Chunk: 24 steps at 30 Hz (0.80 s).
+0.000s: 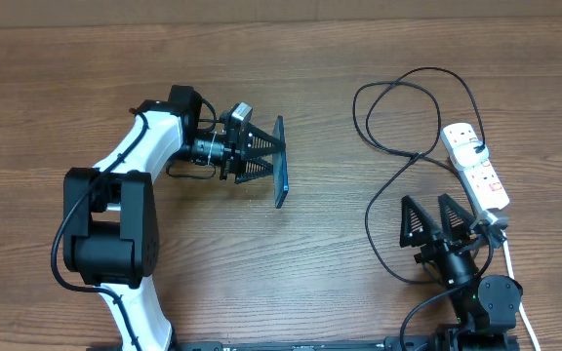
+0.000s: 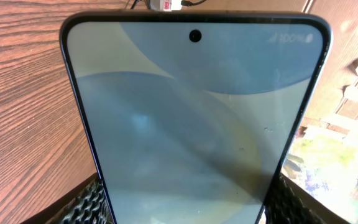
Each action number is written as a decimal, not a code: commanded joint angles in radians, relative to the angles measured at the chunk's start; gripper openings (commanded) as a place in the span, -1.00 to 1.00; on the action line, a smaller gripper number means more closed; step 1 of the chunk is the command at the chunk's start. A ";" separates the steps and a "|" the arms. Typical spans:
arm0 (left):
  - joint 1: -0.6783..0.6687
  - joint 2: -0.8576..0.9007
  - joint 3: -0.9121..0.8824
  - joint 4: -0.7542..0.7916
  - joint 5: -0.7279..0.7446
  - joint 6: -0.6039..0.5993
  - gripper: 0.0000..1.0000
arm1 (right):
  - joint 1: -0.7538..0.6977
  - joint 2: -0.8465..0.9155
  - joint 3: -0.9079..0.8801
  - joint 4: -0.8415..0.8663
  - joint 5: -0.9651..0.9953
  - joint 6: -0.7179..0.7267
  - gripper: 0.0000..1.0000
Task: Plug charger to phone and switch on socket
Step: 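Move the right gripper down to the black cable's USB-C plug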
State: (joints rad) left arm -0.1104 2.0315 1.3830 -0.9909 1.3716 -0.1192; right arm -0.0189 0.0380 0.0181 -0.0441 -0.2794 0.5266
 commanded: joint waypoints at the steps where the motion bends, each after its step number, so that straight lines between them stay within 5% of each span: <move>1: -0.002 0.008 0.029 -0.003 0.036 0.024 -0.08 | -0.001 0.009 0.003 -0.005 -0.071 -0.016 0.99; 9: -0.002 0.008 0.029 -0.003 0.035 0.007 -0.08 | -0.001 0.218 0.196 -0.240 0.123 -0.030 0.99; 19: -0.002 0.008 0.029 -0.003 0.035 0.007 -0.08 | -0.001 0.885 0.627 -0.476 0.088 -0.083 0.99; 24: -0.002 0.008 0.029 -0.003 0.035 0.007 -0.07 | -0.001 1.182 0.735 -0.383 -0.029 -0.087 1.00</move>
State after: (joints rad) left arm -0.1104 2.0315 1.3869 -0.9943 1.3716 -0.1200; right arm -0.0193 1.0988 0.7067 -0.4831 -0.2401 0.4553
